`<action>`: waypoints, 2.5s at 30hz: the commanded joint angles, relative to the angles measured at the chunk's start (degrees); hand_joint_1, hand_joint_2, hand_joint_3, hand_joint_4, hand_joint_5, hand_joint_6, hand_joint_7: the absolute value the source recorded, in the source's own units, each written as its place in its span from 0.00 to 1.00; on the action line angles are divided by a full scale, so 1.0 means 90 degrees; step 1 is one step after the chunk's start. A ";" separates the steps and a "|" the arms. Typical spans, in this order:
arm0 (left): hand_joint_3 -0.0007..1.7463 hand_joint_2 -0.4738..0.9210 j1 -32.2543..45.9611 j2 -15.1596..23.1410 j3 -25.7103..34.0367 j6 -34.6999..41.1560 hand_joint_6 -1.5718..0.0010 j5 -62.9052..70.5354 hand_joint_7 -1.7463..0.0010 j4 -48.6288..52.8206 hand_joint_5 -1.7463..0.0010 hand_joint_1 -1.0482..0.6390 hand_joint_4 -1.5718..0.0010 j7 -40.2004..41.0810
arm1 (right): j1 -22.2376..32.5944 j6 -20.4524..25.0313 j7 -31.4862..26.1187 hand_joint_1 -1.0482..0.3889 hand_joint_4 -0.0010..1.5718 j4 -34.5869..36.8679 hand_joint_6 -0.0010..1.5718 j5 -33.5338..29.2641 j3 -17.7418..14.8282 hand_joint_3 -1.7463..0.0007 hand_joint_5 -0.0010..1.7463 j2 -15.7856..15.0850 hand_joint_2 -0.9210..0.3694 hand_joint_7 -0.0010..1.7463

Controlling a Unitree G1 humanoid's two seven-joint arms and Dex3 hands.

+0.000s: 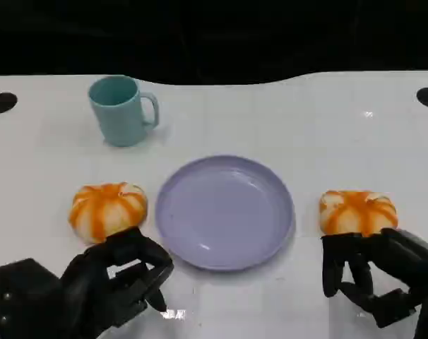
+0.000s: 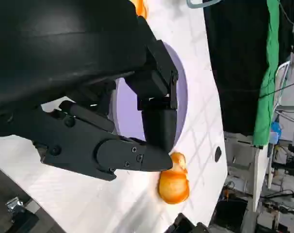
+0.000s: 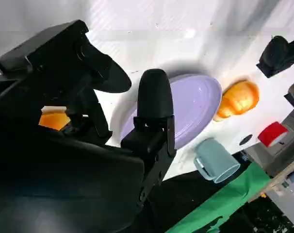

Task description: Grasp the bread from the table and place it into the plate.

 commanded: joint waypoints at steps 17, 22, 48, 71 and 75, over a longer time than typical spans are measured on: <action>0.17 1.00 -0.0001 0.0115 0.0065 0.0079 0.53 0.0003 0.21 -0.0112 0.00 0.32 0.54 -0.0021 | -0.0048 0.0057 0.0055 0.67 0.52 -0.0092 0.41 -0.0002 -0.0003 0.33 1.00 -0.0078 0.35 0.82; 0.16 1.00 -0.0002 0.0114 0.0062 0.0098 0.53 0.0003 0.21 -0.0123 0.00 0.32 0.54 -0.0012 | -0.0046 0.0066 0.0053 0.68 0.52 -0.0110 0.41 -0.0014 -0.0003 0.33 1.00 -0.0083 0.35 0.82; 0.16 1.00 0.0030 0.0086 0.0044 0.0131 0.54 0.0035 0.20 -0.0184 0.00 0.32 0.54 0.0024 | -0.0085 -0.0440 -0.1071 0.53 0.25 -0.0237 0.36 -0.0567 -0.0476 0.94 0.57 -0.0058 0.06 0.23; 0.16 1.00 -0.0012 0.0053 0.0056 0.0124 0.54 0.0012 0.20 -0.0110 0.00 0.32 0.54 0.0018 | -0.0253 0.0704 -0.0790 0.44 0.01 -0.1080 0.12 -0.1369 -0.0694 1.00 0.08 -0.0876 0.10 0.00; 0.16 1.00 -0.0015 0.0049 0.0041 0.0143 0.53 0.0047 0.20 -0.0133 0.00 0.31 0.53 0.0048 | -0.0260 0.0864 -0.0847 0.57 0.00 -0.1227 0.11 -0.1788 -0.0632 1.00 0.06 -0.1023 0.15 0.00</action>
